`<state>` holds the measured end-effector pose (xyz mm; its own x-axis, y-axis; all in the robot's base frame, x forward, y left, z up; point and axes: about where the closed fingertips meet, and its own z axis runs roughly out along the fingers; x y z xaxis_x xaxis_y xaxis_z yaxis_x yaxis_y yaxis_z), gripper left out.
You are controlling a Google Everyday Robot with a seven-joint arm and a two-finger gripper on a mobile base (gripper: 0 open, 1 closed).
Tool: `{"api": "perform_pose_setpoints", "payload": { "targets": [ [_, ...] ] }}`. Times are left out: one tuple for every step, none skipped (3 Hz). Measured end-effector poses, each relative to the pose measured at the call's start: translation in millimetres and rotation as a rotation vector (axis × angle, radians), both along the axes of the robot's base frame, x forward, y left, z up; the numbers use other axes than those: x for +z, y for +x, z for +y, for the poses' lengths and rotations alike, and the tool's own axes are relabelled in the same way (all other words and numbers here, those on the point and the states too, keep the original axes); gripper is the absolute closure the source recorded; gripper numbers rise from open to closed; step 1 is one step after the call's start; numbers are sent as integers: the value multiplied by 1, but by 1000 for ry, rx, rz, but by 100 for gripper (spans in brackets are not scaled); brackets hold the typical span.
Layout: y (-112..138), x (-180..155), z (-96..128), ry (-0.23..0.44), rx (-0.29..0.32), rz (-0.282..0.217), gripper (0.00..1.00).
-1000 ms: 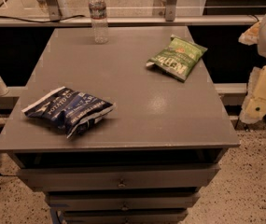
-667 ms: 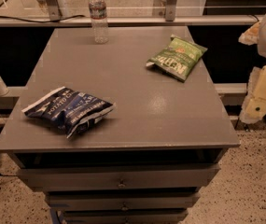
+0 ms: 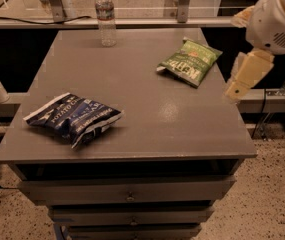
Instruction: Move water bottle near blue chip bag
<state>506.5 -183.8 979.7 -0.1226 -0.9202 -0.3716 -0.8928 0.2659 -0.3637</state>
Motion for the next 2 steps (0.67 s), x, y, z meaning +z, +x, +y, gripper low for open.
{"api": "perform_pose_setpoints", "payload": {
  "targets": [
    [60,8,30,109,54,-115,0],
    [114,9,64,214,75,-207,0]
  ]
}}
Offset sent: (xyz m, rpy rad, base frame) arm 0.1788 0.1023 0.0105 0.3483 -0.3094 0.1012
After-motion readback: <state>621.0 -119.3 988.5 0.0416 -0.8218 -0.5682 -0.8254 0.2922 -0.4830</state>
